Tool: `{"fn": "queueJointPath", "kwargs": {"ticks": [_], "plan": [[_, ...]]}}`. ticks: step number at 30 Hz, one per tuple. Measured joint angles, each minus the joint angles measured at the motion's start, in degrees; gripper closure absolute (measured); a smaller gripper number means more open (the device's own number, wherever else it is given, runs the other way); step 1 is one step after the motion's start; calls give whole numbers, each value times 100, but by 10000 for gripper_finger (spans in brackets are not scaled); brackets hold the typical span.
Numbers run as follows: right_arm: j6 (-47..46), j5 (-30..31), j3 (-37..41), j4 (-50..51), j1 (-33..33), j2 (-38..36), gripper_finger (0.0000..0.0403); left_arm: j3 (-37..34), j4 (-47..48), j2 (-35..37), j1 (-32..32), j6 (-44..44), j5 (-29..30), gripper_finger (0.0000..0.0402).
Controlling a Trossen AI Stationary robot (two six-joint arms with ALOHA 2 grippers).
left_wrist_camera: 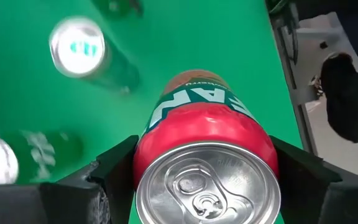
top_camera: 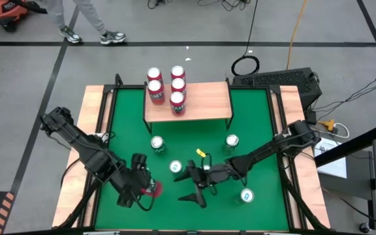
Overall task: Place canned beverage on shelf
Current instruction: Put the red soda can on the shelf aligned with the other red soda cans
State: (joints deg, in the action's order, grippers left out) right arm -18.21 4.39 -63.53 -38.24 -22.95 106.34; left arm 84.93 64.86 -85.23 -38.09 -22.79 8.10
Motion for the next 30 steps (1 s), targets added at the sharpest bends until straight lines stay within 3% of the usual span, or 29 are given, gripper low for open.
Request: {"fn": "queueJointPath", "kwargs": {"ticks": [8,16,26,30], "plan": [[82,-199,-820,857,319,354,53,15,-203,0,20,1689,218,121],[-5,-665,-1042,857,660,468,52,15,-546,0,52,3588,442,121],[85,-1951,-1047,598,921,466,52,13,-735,-81,286,5242,484,121],[93,-2105,-1047,574,1015,466,52,12,-810,-171,377,5855,547,121]]}}
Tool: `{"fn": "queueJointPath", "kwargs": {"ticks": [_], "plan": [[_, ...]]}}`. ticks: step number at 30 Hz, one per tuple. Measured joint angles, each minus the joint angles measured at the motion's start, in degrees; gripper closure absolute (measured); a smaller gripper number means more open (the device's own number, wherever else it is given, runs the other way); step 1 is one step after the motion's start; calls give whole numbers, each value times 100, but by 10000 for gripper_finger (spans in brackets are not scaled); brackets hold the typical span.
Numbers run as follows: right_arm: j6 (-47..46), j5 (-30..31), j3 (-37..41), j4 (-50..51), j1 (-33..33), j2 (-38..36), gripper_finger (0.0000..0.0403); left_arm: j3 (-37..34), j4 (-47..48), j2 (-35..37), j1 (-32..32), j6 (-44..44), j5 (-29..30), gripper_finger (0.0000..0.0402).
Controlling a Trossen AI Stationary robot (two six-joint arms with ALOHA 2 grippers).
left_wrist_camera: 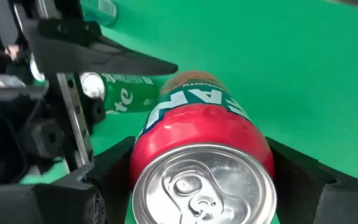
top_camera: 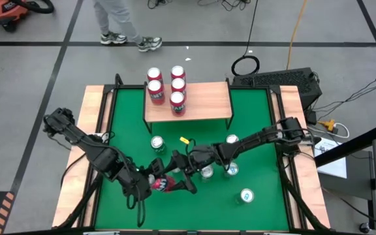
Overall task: Place canned beverage on shelf
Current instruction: Put the red soda can on the shelf aligned with the other red soda cans
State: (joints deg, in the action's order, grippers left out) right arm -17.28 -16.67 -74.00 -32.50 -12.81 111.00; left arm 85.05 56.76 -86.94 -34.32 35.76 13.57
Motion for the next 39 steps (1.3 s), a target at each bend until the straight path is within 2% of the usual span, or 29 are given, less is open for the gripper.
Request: {"fn": "queueJointPath", "kwargs": {"ticks": [7,15,20,31,34,39], "plan": [[122,-523,0,23,97,0,56,-8,-191,-10,93,692,156,121],[216,-714,0,62,127,-6,90,-8,-335,-10,91,1345,209,121],[332,-726,0,60,132,-7,104,-8,-339,-10,101,1613,266,106],[298,-783,2,-46,193,-4,58,-8,-482,-107,203,2156,467,100],[303,-783,0,-57,193,-6,61,-8,-528,-109,259,2214,468,100],[298,-758,0,7,206,-6,91,-8,-503,-109,393,2262,365,99]]}}
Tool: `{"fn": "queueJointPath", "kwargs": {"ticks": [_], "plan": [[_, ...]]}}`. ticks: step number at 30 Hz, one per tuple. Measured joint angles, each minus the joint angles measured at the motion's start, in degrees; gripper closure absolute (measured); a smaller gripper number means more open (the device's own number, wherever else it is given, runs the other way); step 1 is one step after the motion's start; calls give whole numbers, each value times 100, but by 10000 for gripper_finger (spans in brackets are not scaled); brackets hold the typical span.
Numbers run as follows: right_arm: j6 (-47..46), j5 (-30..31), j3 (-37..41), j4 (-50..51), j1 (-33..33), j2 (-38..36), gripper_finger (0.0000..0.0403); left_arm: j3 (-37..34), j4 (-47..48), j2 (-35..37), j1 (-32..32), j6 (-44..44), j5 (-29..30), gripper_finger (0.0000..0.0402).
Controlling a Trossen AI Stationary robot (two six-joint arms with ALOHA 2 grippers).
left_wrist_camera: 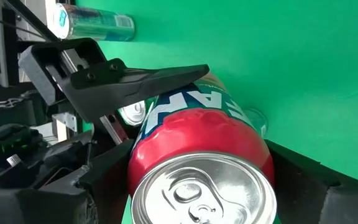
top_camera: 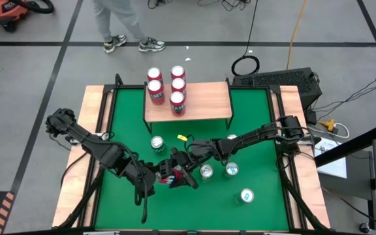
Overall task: Place canned beverage on shelf
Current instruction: Put the red soda can on the shelf aligned with the other red soda cans
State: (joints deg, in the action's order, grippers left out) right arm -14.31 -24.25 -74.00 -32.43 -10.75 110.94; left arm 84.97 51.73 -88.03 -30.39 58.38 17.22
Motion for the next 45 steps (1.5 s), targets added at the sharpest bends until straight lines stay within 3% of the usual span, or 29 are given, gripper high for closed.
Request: {"fn": "queueJointPath", "kwargs": {"ticks": [9,17,21,24,29,36,45], "plan": [[-58,-170,0,51,68,1,106,-2,-124,0,11,-381,147,95],[17,-477,0,38,152,0,106,-2,-461,11,-7,-765,249,15],[26,-538,0,60,198,-1,107,-2,-379,11,-2,-892,216,11],[46,-709,-2,55,265,-1,107,-2,-266,11,-4,-1515,288,13],[24,-798,-4,64,381,-1,107,-2,33,41,-120,-3418,800,13],[98,-699,-9,31,477,-36,107,0,704,61,-202,-5964,944,14],[380,-730,-7,344,475,-352,107,0,1059,61,-454,-7579,1231,14]]}}
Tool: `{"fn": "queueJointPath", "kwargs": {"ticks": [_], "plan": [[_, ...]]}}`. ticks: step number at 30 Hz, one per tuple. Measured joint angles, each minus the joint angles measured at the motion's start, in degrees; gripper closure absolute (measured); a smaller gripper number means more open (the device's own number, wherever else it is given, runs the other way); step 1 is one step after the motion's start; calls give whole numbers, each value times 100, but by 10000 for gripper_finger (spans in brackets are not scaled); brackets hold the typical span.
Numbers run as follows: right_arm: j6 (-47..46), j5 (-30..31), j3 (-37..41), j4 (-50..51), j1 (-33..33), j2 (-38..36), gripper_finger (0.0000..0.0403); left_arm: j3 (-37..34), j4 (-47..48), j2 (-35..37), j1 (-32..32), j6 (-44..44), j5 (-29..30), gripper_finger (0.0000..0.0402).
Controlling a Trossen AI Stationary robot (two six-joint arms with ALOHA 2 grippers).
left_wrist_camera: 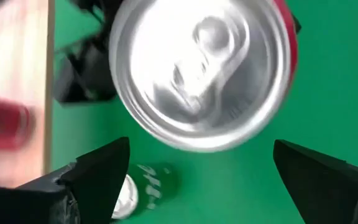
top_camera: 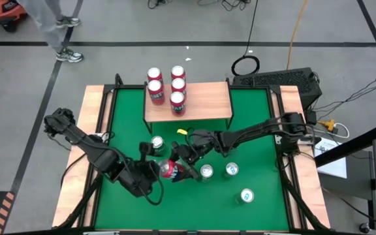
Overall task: Place canned beverage on shelf
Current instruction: Put the red soda can on the shelf aligned with the other red soda cans
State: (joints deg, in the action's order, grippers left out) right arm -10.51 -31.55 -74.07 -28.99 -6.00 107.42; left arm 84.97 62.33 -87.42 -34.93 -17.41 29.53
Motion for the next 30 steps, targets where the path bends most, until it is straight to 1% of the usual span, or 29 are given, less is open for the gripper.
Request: {"fn": "queueJointPath", "kwargs": {"ticks": [2,3,4,8,11,13,15,17,20,21,23,27,30], "plan": [[165,5,-1,122,-4,-113,108,0,16,0,-81,-565,45,14],[242,27,0,176,-13,-169,108,0,15,0,-127,-864,171,14],[309,128,0,226,-33,-222,108,0,17,0,-174,-1217,386,14],[781,869,0,704,-132,-528,108,0,4,0,-383,-2499,1201,14],[1135,1385,6,1082,-239,-765,108,-23,-108,-12,-636,-3212,2038,14],[1233,1693,9,1058,-327,-856,108,-116,-168,-20,-864,-3521,2612,14],[1290,1807,9,994,-403,-893,108,-231,-383,-28,-1116,-3634,3193,14],[1323,1831,9,986,-461,-903,108,-407,-863,-27,-1357,-3573,3765,14],[1426,1858,9,885,-514,-846,108,-690,-1452,-28,-1614,-3301,4365,14],[1450,1964,9,787,-526,-820,108,-765,-1552,-28,-1659,-3282,4535,14],[1491,2130,9,706,-544,-776,108,-920,-1694,-28,-1681,-3291,4728,14],[1576,2134,9,504,-544,-727,108,-999,-1785,-35,-1616,-3303,4730,14],[1638,2133,9,474,-549,-726,108,-997,-2119,1,-1509,-3092,4636,14]]}}
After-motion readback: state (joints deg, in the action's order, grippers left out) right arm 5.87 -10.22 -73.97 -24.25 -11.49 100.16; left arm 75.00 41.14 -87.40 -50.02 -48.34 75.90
